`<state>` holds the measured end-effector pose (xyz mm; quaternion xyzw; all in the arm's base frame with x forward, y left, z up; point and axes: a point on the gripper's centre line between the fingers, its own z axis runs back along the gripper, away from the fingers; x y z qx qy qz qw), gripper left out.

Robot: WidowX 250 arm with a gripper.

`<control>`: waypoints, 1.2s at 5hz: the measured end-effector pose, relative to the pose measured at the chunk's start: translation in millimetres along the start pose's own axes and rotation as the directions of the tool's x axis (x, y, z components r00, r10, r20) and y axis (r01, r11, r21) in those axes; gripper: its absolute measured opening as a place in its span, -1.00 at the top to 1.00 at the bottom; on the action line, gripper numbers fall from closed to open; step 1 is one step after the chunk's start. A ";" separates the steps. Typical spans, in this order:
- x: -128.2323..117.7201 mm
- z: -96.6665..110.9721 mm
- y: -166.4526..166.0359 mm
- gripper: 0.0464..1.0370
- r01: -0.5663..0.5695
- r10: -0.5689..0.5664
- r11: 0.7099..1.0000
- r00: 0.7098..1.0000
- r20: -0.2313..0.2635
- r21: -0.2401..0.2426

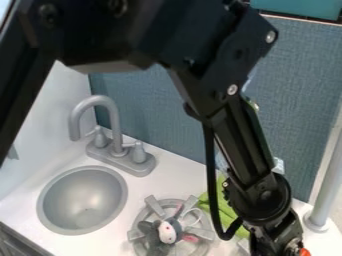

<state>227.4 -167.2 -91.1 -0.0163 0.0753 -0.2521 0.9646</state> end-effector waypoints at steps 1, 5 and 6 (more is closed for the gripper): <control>1.1 0.4 -0.1 0.31 -0.003 0.003 1.000 1.000 0.003 0.000; -30.7 52.2 39.3 0.88 -0.054 0.054 0.997 0.999 -0.003 -0.062; -44.8 53.5 68.6 0.88 -0.136 0.136 0.990 0.991 -0.016 -0.035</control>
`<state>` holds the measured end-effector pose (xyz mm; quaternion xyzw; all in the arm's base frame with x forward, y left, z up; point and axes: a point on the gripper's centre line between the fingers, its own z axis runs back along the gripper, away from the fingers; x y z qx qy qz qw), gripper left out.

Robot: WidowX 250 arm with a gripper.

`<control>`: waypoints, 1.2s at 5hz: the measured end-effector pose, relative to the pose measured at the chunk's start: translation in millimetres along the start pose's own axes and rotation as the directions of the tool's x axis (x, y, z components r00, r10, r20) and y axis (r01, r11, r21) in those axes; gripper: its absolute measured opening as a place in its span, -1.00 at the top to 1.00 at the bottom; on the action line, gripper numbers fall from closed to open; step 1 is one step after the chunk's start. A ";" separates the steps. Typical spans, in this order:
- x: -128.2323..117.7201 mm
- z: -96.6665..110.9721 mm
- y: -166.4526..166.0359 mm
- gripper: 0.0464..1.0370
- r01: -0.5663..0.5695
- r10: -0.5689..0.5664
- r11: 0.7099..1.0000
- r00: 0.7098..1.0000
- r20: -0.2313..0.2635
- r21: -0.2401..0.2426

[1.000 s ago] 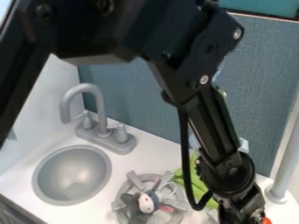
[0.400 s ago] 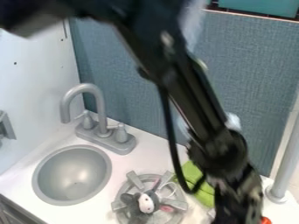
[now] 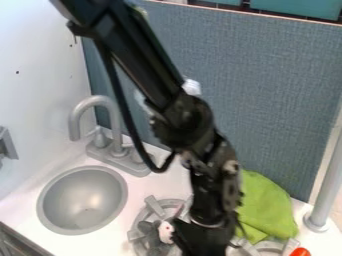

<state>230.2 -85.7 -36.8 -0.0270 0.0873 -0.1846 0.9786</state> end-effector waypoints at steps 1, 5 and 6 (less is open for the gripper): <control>-2.3 -5.8 18.9 0.88 -0.048 0.045 0.997 0.998 0.042 0.057; 35.8 -45.0 40.5 0.88 -0.088 0.078 0.994 0.988 0.131 0.068; 42.4 -45.3 42.7 0.88 -0.082 0.074 0.995 0.988 0.135 0.056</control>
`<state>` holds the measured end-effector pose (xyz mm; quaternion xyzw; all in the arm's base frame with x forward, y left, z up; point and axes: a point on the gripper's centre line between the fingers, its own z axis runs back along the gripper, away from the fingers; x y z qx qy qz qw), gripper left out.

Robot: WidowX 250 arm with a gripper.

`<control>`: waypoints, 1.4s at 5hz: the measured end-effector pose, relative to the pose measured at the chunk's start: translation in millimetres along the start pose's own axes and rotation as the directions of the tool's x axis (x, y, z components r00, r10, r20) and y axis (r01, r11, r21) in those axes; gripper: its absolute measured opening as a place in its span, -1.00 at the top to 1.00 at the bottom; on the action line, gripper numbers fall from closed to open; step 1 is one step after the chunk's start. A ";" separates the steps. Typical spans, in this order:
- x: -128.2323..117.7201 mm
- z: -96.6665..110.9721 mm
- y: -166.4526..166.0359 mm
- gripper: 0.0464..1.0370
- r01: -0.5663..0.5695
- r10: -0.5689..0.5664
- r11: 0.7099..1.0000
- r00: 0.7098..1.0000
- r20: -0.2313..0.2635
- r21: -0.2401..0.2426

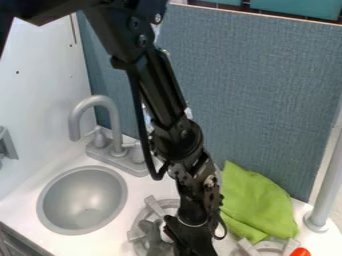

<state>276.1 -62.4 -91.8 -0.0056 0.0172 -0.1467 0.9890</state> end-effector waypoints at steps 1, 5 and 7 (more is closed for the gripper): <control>-1.2 -0.6 0.5 0.81 0.001 -0.001 1.000 1.000 -0.005 0.000; -15.7 27.3 1.4 -0.95 -0.050 0.050 0.998 0.999 0.005 -0.028; -53.6 89.7 -11.2 -0.93 -0.048 0.045 0.998 0.996 0.080 0.034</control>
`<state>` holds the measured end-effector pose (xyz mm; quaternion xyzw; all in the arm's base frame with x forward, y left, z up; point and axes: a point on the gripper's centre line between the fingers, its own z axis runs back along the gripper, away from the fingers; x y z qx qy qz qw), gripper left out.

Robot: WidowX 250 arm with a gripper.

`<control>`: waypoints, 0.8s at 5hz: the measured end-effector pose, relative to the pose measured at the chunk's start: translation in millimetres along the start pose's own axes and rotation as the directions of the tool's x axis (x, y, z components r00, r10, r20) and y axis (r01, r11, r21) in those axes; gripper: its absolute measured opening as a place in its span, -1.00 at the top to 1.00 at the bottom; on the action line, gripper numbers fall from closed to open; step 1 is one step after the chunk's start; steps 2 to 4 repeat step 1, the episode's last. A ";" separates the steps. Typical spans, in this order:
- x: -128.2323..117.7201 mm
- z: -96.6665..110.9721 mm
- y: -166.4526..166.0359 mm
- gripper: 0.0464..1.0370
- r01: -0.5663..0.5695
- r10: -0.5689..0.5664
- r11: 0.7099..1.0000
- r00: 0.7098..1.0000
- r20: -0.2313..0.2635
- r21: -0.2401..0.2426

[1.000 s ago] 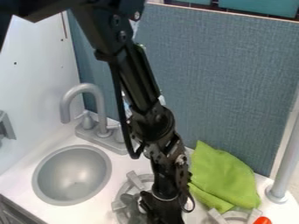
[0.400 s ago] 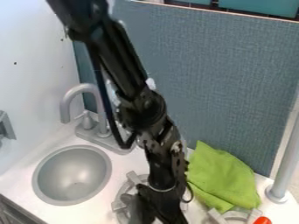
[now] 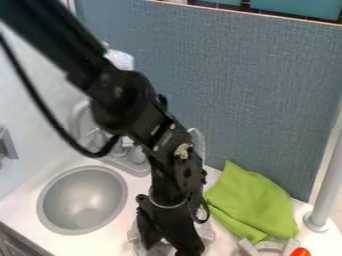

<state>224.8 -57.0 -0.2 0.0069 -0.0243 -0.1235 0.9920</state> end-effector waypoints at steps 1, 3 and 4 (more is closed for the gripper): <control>-14.8 19.8 -14.5 -0.93 0.025 -0.025 1.000 0.999 0.028 -0.002; -14.8 19.8 -14.5 -0.93 0.025 -0.025 1.000 0.999 0.028 -0.002; -14.8 19.8 -14.5 -0.93 0.025 -0.025 1.000 0.999 0.028 -0.002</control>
